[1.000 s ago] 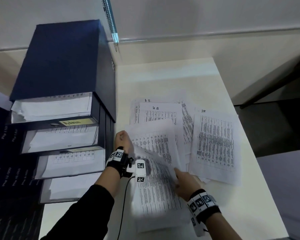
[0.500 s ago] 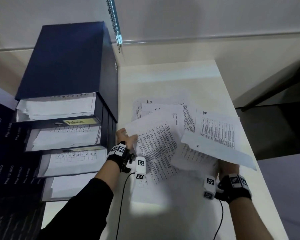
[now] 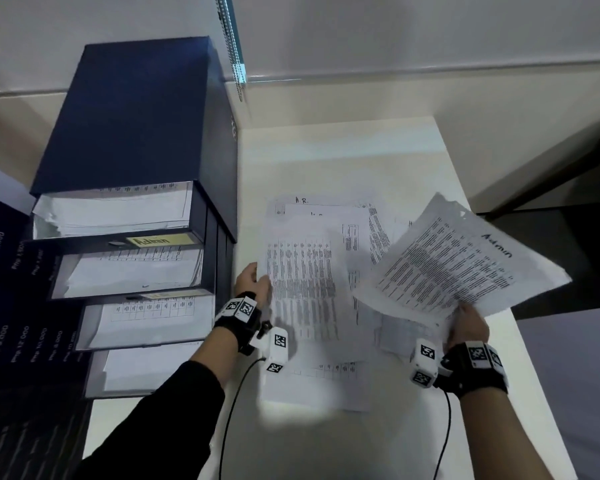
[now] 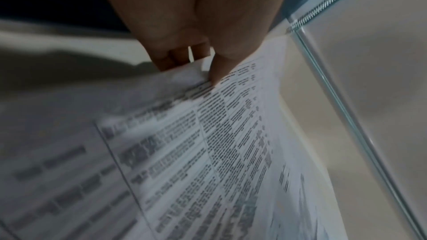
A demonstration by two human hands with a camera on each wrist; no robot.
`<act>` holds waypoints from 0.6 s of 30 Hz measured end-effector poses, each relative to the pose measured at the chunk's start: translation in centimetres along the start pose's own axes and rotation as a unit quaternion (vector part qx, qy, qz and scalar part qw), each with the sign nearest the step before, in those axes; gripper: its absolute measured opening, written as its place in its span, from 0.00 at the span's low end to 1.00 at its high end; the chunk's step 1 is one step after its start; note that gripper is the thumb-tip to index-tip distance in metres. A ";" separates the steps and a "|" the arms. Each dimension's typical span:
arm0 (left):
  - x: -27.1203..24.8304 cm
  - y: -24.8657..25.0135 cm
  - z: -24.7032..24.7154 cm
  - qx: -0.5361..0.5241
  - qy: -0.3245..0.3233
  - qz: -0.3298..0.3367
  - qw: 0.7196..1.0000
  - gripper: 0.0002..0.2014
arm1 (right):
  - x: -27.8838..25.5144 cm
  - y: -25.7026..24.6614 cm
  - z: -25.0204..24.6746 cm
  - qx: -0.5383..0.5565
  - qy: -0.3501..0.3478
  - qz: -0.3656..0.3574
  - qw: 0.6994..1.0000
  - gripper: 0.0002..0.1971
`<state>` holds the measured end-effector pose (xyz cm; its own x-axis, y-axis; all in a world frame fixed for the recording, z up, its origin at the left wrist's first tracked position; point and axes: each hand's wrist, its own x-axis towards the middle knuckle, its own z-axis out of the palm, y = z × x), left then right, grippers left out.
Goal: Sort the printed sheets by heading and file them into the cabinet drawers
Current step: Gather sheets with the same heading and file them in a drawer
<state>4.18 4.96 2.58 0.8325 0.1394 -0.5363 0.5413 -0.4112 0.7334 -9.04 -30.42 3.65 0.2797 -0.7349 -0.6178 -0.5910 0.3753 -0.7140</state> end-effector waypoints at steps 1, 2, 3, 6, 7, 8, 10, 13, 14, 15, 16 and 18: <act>0.4 0.2 -0.4 0.001 0.005 0.003 1.000 0.20 | 0.3 0.2 -0.1 -0.027 0.006 -0.012 1.000 0.24; 0.8 0.3 -0.7 -0.003 0.007 0.000 1.000 0.21 | 0.5 0.1 -0.2 -0.034 0.001 -0.011 0.999 0.24; 1.1 0.3 -1.0 -0.007 0.008 -0.005 1.000 0.22 | 0.4 -0.1 -0.2 -0.056 -0.005 -0.014 0.998 0.24; 1.2 -0.1 -1.1 -0.028 0.007 -0.018 0.999 0.23 | -0.4 0.0 0.5 -0.077 -0.045 -0.025 0.996 0.24; 1.2 -0.2 -1.0 -0.033 0.007 -0.023 0.999 0.22 | -0.9 0.1 0.8 -0.079 -0.065 -0.033 0.994 0.24; 1.2 -0.5 -0.8 -0.042 0.005 -0.023 0.999 0.18 | -1.5 0.1 1.1 -0.087 -0.088 -0.042 0.991 0.25; 1.1 -0.9 -0.5 -0.061 -0.008 -0.016 0.998 0.08 | -2.4 0.3 1.9 -0.112 -0.131 -0.043 0.984 0.26; 0.8 -1.5 0.0 -0.070 -0.032 -0.011 0.997 0.10 | -3.6 1.2 3.3 -0.142 -0.192 -0.038 0.970 0.23; 0.6 -1.5 0.1 -0.070 -0.038 -0.010 0.997 0.16 | -4.0 1.6 3.7 -0.169 -0.212 -0.044 0.961 0.20; 0.5 -1.4 0.3 -0.067 -0.041 -0.006 0.997 0.20 | -4.6 2.1 4.2 -0.199 -0.234 -0.047 0.951 0.19; 0.3 -1.4 0.5 -0.060 -0.042 -0.005 0.997 0.21 | -5.1 2.6 4.8 -0.232 -0.256 -0.050 0.937 0.18; 0.1 -1.4 1.1 -0.059 -0.042 -0.005 0.997 0.19 | -5.9 3.5 6.1 -0.293 -0.274 -0.089 0.912 0.17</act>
<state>3.43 4.54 1.04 0.8162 0.0647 -0.5741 0.5645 -0.3013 0.7685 -8.19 -21.29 2.79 0.6514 -0.3011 -0.6965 -0.7575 -0.2059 -0.6195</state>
